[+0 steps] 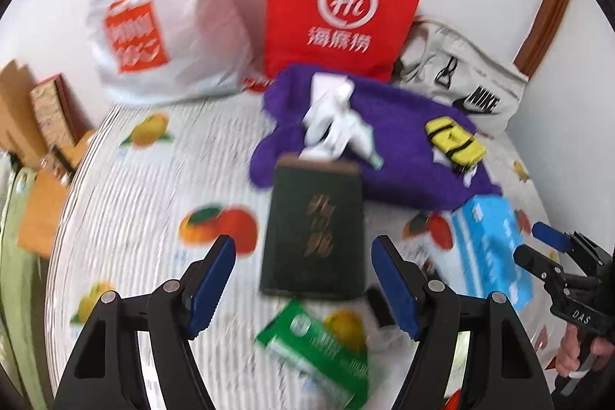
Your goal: Organize soft objects
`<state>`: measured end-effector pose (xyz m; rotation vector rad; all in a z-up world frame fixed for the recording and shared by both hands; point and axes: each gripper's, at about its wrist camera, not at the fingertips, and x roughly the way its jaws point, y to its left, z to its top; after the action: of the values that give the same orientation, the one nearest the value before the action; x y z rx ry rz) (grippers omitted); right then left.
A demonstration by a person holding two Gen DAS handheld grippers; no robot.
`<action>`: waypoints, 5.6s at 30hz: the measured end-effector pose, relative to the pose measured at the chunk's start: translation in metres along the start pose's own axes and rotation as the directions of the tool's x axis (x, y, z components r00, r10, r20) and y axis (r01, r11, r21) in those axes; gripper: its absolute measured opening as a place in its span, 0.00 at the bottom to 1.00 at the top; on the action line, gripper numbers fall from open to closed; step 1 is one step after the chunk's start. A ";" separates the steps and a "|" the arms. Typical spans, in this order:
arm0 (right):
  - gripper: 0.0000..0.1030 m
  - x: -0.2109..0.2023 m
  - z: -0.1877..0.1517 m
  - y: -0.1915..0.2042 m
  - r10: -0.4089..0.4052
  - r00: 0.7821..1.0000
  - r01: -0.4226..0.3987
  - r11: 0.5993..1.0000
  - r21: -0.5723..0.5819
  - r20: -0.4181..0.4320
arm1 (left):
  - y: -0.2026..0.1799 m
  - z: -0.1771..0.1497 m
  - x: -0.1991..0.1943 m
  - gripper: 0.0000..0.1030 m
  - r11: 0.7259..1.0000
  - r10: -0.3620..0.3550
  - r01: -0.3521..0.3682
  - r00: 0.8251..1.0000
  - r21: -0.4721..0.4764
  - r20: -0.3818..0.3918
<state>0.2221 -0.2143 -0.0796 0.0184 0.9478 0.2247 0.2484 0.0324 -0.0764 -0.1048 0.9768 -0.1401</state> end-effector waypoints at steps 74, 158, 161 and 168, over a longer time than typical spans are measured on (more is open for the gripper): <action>0.26 0.042 -0.085 0.084 -0.008 0.981 -0.042 0.965 -0.257 -0.191 | 0.035 -0.113 0.026 0.70 0.993 -0.070 0.051 0.981 -0.106 -0.184; 0.26 -0.053 -0.124 -0.014 0.068 0.998 -0.068 0.996 0.062 0.004 | 0.005 -0.113 -0.023 0.19 0.999 0.031 -0.030 0.999 -0.027 0.035; 0.26 -0.059 -0.114 -0.011 0.065 0.998 -0.066 0.997 0.044 0.025 | 0.005 -0.104 -0.035 0.19 0.999 0.021 -0.020 0.999 -0.037 0.049; 0.26 -0.067 -0.087 -0.009 0.064 0.996 -0.065 0.998 0.020 0.067 | -0.004 -0.079 -0.054 0.19 1.000 0.012 -0.010 0.994 -0.016 0.104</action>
<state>0.1162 -0.2439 -0.0779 0.0766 0.8841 0.2715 0.1523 0.0357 -0.0755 -0.1195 0.8743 -0.1161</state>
